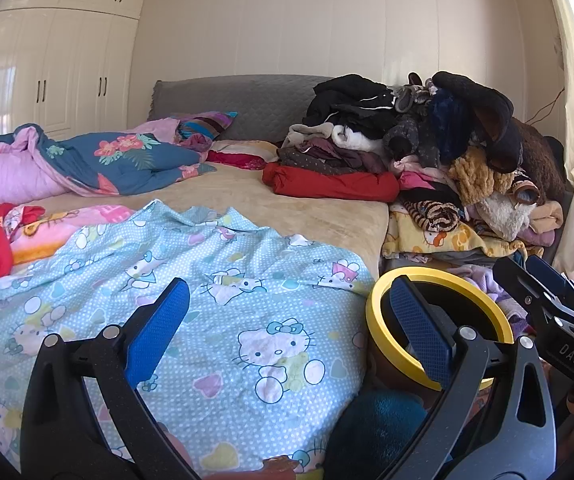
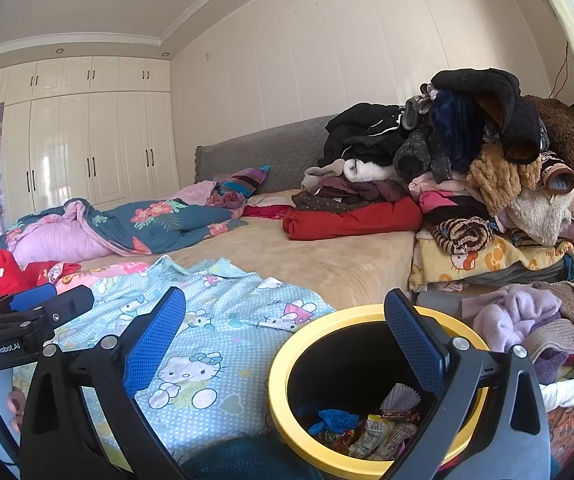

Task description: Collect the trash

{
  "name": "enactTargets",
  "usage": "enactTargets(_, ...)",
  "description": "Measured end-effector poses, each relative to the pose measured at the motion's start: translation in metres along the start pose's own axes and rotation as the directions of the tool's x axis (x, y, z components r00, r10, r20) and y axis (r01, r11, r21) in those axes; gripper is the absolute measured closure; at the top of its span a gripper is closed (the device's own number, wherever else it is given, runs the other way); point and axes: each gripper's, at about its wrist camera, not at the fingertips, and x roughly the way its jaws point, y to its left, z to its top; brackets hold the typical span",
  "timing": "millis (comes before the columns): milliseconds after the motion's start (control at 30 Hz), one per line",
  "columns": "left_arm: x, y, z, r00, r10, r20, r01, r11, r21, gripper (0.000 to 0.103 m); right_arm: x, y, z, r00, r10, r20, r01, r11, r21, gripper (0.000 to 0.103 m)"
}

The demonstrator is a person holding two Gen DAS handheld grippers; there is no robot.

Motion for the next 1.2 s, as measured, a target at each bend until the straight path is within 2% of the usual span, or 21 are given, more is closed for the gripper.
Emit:
enactTargets(500, 0.001, 0.001, 0.001, 1.0, -0.014, -0.003, 0.014, 1.0, -0.019, 0.011, -0.001, 0.001, 0.0, 1.0, 0.001, -0.003, -0.001, 1.0, -0.003, 0.006)
enactTargets(833, 0.004, -0.006, 0.001, 1.0, 0.007, -0.006, -0.007, 1.0, -0.018, 0.011, 0.0, -0.002, 0.005, 1.0, 0.019, 0.005, -0.019, 1.0, -0.017, 0.006)
enactTargets(967, 0.006, 0.007, 0.003, 0.999, 0.026, -0.033, -0.028, 0.998, -0.06, 0.011, 0.007, 0.006, 0.011, 0.998, 0.064, -0.012, -0.064, 0.997, -0.034, 0.006)
enactTargets(1033, 0.007, 0.031, 0.001, 0.996, 0.062, -0.071, -0.069, 0.992, -0.103, 0.011, 0.018, 0.022, 0.017, 0.991, 0.129, -0.036, -0.131, 0.989, -0.065, 0.006)
enactTargets(1067, 0.008, 0.046, 0.0, 0.992, 0.093, -0.089, -0.103, 0.988, -0.116, 0.011, 0.029, 0.036, 0.02, 0.983, 0.172, -0.065, -0.177, 0.981, -0.075, 0.006)
enactTargets(1133, 0.01, 0.098, -0.007, 0.965, 0.213, -0.15, -0.238, 0.955, -0.175, 0.011, 0.057, 0.072, 0.022, 0.943, 0.291, -0.16, -0.304, 0.951, -0.059, 0.006)
enactTargets(1167, 0.011, 0.132, -0.012, 0.939, 0.282, -0.198, -0.323, 0.92, -0.222, 0.011, 0.082, 0.104, 0.02, 0.891, 0.375, -0.255, -0.396, 0.918, -0.035, 0.006)
enactTargets(1200, 0.011, 0.157, -0.016, 0.913, 0.333, -0.237, -0.388, 0.888, -0.247, 0.011, 0.1, 0.128, 0.015, 0.849, 0.411, -0.332, -0.442, 0.897, -0.021, 0.006)
